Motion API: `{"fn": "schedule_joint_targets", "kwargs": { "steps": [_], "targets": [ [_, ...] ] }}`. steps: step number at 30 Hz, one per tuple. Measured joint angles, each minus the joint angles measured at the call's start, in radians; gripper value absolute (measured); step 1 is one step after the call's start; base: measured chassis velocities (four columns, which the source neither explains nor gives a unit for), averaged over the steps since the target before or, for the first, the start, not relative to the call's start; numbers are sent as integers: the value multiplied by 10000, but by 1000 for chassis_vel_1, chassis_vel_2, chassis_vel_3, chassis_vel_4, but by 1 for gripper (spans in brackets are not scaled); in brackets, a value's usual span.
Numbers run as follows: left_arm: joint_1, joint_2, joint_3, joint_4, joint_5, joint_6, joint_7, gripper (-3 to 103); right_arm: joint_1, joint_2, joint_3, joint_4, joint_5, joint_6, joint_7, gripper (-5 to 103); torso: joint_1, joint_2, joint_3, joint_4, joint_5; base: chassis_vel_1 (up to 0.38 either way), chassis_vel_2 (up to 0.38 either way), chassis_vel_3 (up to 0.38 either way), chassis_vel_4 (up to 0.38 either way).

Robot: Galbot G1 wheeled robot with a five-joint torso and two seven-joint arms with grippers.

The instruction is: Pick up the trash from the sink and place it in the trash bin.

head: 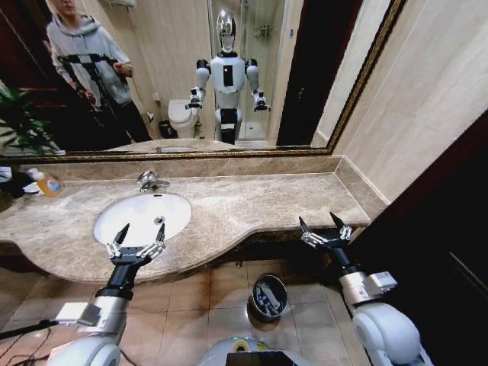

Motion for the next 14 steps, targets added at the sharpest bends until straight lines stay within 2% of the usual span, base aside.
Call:
{"fn": "schedule_joint_targets", "kwargs": {
  "steps": [14],
  "targets": [
    [0, 0, 0, 0, 0, 0, 0, 100, -4, 5, -6, -14, -4, 0, 10, 100, 0, 0, 0, 0, 0, 0, 0, 0, 0]
  ]
}}
